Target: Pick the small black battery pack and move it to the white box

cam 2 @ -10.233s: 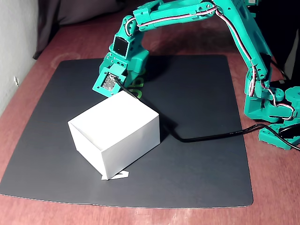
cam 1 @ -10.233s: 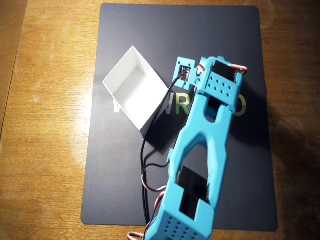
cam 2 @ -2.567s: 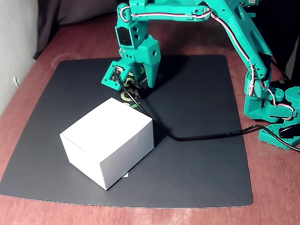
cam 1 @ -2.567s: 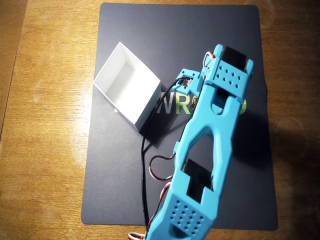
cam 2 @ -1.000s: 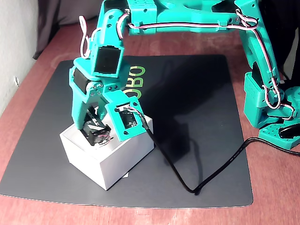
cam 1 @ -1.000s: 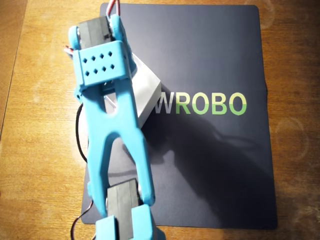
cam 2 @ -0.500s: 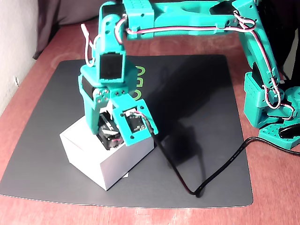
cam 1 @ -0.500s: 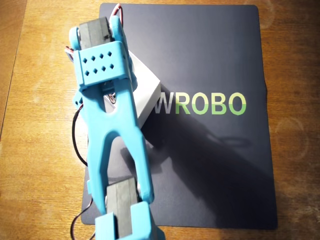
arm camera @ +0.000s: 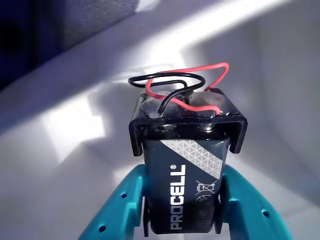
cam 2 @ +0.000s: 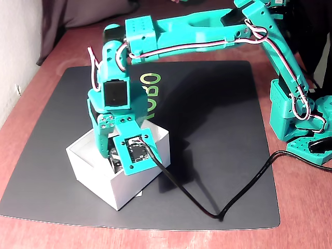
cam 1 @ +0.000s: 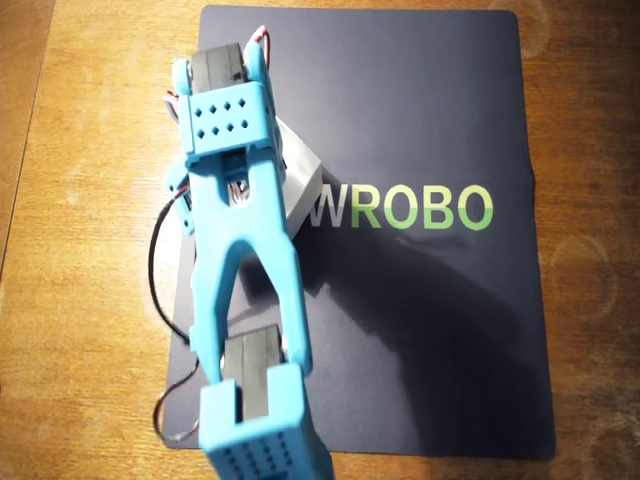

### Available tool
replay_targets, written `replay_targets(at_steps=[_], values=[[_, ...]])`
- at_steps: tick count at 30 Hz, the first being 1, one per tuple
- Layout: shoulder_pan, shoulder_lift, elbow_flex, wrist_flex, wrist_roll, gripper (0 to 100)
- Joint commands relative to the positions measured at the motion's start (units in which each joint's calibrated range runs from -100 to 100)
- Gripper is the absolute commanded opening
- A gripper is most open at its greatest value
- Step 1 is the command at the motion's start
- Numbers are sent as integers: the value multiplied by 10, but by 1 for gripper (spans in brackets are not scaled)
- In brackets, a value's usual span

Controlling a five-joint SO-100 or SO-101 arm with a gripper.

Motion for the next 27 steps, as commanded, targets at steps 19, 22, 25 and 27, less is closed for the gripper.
replay_targets(at_steps=[19, 22, 25, 27], values=[[2, 1, -4, 1, -3, 25], [2, -4, -4, 2, -3, 24], [2, -37, -6, 2, -3, 24], [-4, -66, -6, -4, -3, 24]])
